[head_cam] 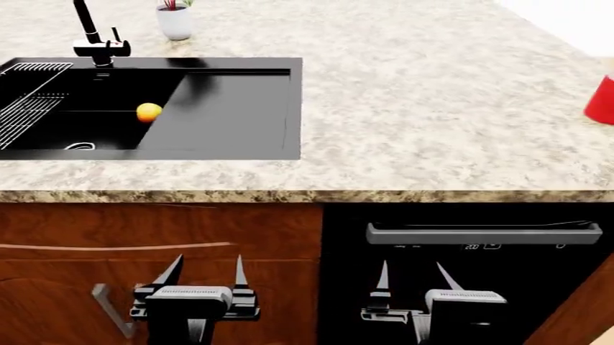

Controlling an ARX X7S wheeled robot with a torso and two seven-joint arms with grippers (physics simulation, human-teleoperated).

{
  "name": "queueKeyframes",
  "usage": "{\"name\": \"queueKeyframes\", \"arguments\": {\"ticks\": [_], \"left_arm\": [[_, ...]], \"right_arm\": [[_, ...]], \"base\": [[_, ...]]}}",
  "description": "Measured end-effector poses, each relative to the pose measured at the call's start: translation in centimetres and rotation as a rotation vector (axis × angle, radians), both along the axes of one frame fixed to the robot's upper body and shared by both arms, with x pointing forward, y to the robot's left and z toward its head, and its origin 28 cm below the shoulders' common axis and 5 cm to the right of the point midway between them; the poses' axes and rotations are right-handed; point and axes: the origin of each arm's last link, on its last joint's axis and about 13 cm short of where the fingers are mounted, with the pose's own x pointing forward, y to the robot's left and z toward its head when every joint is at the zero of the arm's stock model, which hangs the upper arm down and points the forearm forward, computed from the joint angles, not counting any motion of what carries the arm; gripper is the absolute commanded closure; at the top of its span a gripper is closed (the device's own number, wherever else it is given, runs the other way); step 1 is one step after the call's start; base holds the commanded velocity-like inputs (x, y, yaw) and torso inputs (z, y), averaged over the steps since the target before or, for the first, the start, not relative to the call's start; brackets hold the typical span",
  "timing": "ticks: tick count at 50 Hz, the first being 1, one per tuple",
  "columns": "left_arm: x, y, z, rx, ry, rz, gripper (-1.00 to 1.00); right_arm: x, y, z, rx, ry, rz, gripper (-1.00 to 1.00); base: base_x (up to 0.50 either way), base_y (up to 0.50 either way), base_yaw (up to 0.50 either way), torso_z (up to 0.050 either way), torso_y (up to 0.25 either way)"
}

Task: Pick the cup and mug and place them in the sink. Then turn on the water.

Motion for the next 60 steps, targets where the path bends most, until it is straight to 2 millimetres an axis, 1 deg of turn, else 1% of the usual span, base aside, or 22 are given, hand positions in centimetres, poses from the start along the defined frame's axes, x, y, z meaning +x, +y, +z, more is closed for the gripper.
{"name": "queueKeyframes", "arguments": {"ticks": [60], "left_arm": [[-0.11, -0.01, -0.08, -0.004, 0.009, -0.012, -1.0]], "right_arm": [[-0.05, -0.05, -0.37, 0.011, 0.012, -0.008, -1.0]], "base": [[0.0, -0.5, 0.0, 0.05, 0.001]]}}
